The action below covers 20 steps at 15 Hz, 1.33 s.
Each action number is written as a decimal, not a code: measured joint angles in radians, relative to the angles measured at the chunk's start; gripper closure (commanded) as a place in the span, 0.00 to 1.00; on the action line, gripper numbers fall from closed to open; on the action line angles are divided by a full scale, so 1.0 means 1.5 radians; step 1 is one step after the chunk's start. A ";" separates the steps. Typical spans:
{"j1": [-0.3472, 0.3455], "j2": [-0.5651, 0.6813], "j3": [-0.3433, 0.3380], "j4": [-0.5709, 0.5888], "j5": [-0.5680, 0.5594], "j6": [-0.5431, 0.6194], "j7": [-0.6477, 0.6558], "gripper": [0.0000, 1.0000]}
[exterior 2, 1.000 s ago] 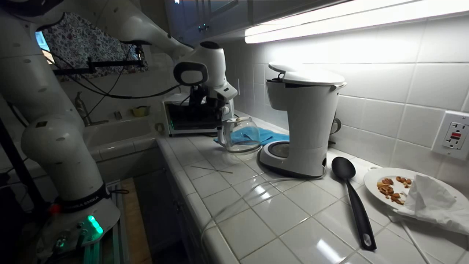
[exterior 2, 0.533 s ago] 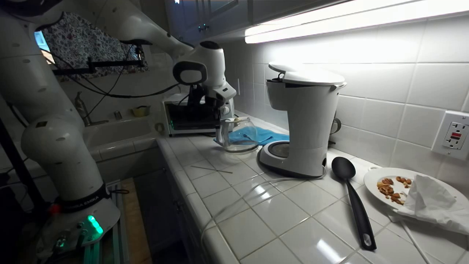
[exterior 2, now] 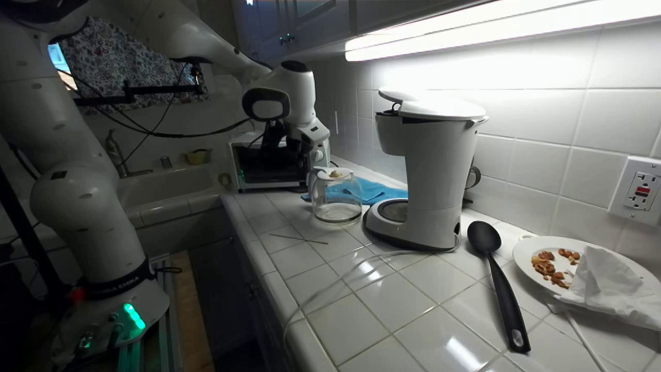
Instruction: Remove the coffee pot from the coffee maker
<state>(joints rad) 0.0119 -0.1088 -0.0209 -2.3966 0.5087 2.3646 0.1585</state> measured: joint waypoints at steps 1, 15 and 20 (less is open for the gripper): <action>0.000 0.000 0.000 -0.002 0.000 0.000 0.004 0.01; -0.034 -0.078 -0.018 -0.009 -0.163 0.000 -0.048 0.00; -0.047 -0.080 -0.051 -0.007 -0.176 0.012 -0.165 0.00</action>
<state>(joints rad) -0.0582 -0.2289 -0.0976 -2.4074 0.2449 2.3821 -0.0884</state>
